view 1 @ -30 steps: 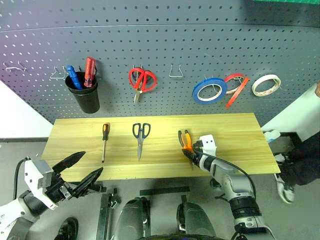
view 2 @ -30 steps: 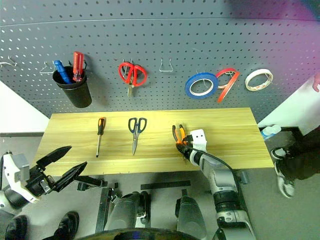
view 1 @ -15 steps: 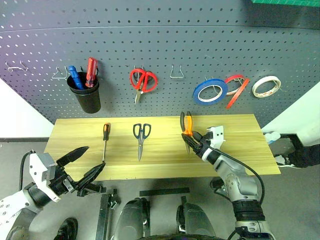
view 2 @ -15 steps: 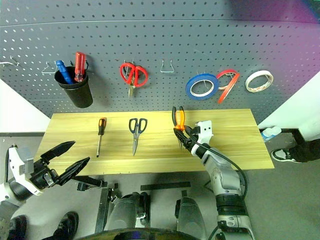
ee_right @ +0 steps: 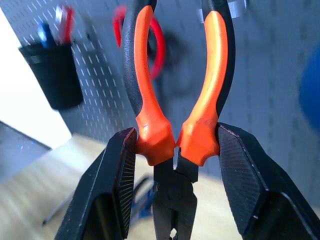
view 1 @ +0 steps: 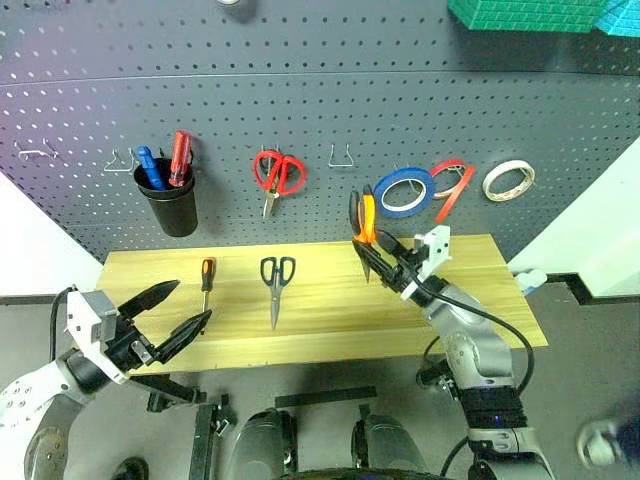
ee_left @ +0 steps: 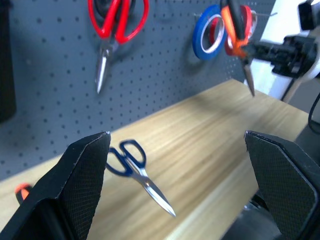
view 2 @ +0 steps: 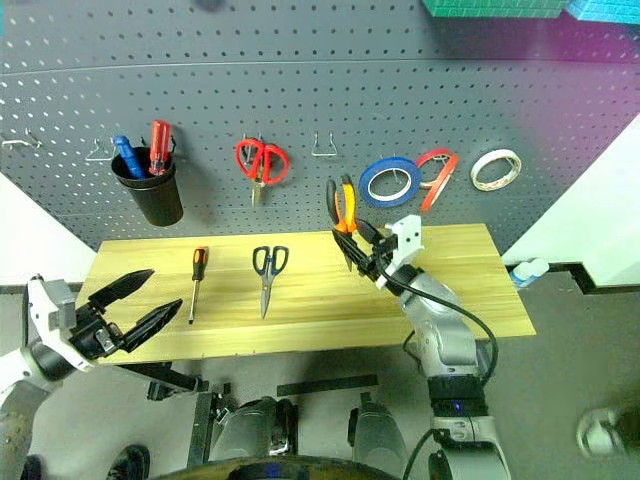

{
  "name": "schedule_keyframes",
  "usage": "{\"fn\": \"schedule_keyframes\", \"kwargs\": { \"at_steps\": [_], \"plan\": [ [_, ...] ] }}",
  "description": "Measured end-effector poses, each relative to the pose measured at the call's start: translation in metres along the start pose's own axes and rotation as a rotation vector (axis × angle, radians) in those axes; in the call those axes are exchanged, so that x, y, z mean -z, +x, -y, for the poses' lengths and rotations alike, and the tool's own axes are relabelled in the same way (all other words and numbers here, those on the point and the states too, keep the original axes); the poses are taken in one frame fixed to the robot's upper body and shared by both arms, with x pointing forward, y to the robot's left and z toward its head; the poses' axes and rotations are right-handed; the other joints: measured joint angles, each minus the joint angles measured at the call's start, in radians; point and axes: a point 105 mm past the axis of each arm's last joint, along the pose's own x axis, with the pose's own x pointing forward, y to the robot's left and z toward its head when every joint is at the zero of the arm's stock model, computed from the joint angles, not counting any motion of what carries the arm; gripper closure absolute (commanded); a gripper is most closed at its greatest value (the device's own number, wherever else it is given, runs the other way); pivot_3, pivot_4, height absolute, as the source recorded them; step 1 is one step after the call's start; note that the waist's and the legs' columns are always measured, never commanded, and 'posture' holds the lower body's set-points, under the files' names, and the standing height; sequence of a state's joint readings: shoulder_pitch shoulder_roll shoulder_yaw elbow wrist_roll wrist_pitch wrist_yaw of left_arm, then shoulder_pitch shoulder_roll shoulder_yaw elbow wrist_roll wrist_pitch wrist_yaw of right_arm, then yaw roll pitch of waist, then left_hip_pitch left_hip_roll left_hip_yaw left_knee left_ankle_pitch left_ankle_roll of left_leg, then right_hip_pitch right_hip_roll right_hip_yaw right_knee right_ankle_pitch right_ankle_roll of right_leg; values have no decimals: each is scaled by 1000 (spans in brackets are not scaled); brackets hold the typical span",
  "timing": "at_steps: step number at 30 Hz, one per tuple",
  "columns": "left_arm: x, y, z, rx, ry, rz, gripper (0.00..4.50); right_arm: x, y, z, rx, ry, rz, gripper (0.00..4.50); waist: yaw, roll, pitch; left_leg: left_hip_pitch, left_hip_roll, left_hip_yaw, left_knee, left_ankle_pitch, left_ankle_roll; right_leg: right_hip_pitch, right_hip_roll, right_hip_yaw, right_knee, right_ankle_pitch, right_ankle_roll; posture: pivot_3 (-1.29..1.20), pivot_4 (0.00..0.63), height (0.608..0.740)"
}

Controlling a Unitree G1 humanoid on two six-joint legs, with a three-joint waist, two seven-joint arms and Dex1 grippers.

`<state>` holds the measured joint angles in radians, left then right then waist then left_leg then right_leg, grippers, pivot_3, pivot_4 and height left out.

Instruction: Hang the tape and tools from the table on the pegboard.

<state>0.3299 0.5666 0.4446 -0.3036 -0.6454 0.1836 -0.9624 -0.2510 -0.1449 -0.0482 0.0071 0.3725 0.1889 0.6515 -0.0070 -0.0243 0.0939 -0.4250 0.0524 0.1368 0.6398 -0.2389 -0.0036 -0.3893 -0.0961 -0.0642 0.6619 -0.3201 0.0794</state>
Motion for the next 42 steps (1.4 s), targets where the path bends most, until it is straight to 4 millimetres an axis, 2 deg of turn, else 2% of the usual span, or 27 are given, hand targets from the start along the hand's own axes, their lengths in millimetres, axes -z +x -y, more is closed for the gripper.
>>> {"fn": "schedule_keyframes", "kwargs": {
  "at_steps": [9,16,20,31,37,42],
  "plan": [
    [-2,4,-6,-8,14,21,0,-33,23,-2,-10,-56,105,2414,-10,1,-18,0,1,0,6,-1,1,1,0,0,4,0,0,88,0,740],
    [1,9,-3,1,-1,28,0,-56,48,-2,15,-89,181,2414,-8,3,-21,0,1,0,7,0,1,1,0,0,5,0,0,102,0,740],
    [3,9,-2,-7,-6,26,0,-62,59,2,56,-108,205,2414,-8,2,-22,0,0,0,7,0,1,1,0,0,6,0,0,108,0,740],
    [5,7,-2,-14,-2,25,0,-84,102,-5,67,-166,309,2414,-8,3,-22,0,0,0,7,0,0,0,0,1,7,0,0,127,0,740],
    [4,7,-1,-13,-3,23,0,-89,121,-4,94,-197,338,2414,-7,3,-23,0,0,0,7,0,0,0,0,1,8,0,0,147,0,740],
    [5,6,3,-10,-8,14,0,-86,128,3,146,-216,344,2414,-7,3,-24,0,0,0,8,0,0,0,0,1,8,0,0,156,0,740]
  ]
}}
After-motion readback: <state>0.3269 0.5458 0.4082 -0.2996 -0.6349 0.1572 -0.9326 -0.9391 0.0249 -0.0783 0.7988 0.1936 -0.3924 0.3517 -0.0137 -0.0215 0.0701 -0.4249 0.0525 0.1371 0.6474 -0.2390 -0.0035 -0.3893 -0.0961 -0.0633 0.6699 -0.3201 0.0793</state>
